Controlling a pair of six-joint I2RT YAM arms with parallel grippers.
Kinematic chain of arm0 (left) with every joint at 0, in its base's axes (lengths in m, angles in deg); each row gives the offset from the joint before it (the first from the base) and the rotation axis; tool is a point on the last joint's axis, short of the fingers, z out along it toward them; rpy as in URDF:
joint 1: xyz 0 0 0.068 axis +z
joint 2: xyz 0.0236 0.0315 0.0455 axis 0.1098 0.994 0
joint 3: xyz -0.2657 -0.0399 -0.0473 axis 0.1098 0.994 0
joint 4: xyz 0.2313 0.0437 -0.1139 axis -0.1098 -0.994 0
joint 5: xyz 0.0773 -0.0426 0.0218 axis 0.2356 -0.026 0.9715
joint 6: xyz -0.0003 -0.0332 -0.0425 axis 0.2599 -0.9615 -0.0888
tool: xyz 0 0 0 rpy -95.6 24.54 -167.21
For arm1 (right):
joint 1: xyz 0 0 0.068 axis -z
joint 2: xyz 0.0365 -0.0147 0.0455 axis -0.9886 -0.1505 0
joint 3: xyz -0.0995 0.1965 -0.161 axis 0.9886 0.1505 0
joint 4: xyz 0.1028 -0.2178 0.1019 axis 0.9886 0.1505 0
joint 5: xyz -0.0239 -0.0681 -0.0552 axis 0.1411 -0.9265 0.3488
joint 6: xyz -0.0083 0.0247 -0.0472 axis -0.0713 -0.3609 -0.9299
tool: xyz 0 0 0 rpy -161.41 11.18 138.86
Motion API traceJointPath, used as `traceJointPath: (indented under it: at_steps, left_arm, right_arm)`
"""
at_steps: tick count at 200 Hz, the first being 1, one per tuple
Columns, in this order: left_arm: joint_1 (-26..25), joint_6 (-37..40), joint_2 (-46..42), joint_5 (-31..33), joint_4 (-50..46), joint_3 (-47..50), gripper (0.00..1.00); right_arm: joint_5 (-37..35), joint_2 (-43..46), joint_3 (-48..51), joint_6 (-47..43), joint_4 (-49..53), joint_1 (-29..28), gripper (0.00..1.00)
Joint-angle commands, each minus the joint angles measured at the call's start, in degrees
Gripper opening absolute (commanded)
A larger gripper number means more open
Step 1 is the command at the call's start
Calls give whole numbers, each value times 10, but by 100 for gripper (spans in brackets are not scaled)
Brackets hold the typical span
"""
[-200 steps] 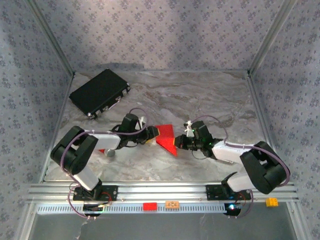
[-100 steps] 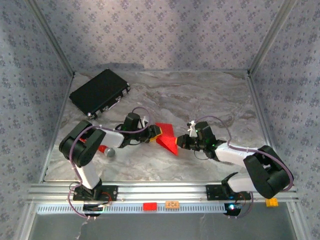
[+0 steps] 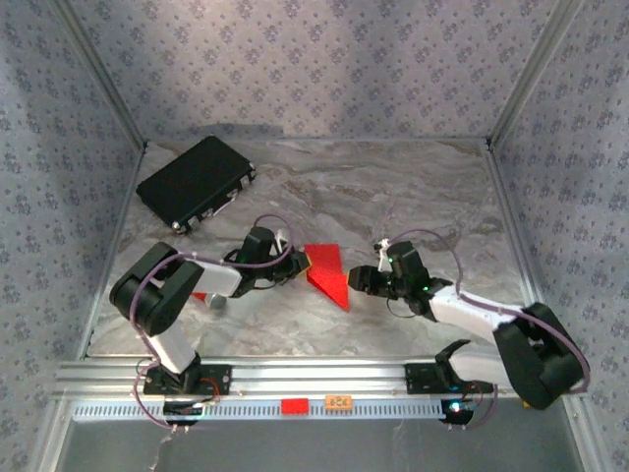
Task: Fold a paper plane with a square sheet of paper (pick it up from the middle)
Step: Fourth fold the wing at the center of the table.
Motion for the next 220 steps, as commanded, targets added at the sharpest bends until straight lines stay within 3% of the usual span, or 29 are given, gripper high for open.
traceJointPath:
  at_steps: [1, 32, 56, 73, 104, 147, 189, 220]
  left_arm:
    - [-27, -8, -39, 73, -8, 9, 7]
    - [-52, -20, -57, 117, -8, 18, 7]
    - [-55, -20, -58, 119, -13, 14, 8]
    - [-55, -16, -55, 115, -19, 9, 14]
    - [-55, -1, -49, 94, -27, -7, 21]
    - [-54, 8, -41, 75, -35, -21, 22]
    - [-50, 7, -36, 64, -32, -24, 18]
    - [-48, 7, -37, 61, -32, -24, 18]
  right_arm:
    - [-76, 69, 1, -34, 77, -9, 58]
    - [-159, 148, -6, -92, 130, -46, 70]
    - [-172, 160, -2, -130, 116, -86, 73]
    - [-181, 148, 11, -171, 80, -123, 66]
    - [-316, 101, 25, -238, 25, -232, 64]
    - [-487, -20, -5, -361, -15, -344, 48]
    - [-554, -92, -13, -401, -58, -367, 45]
    - [-554, -118, -20, -404, -60, -367, 38]
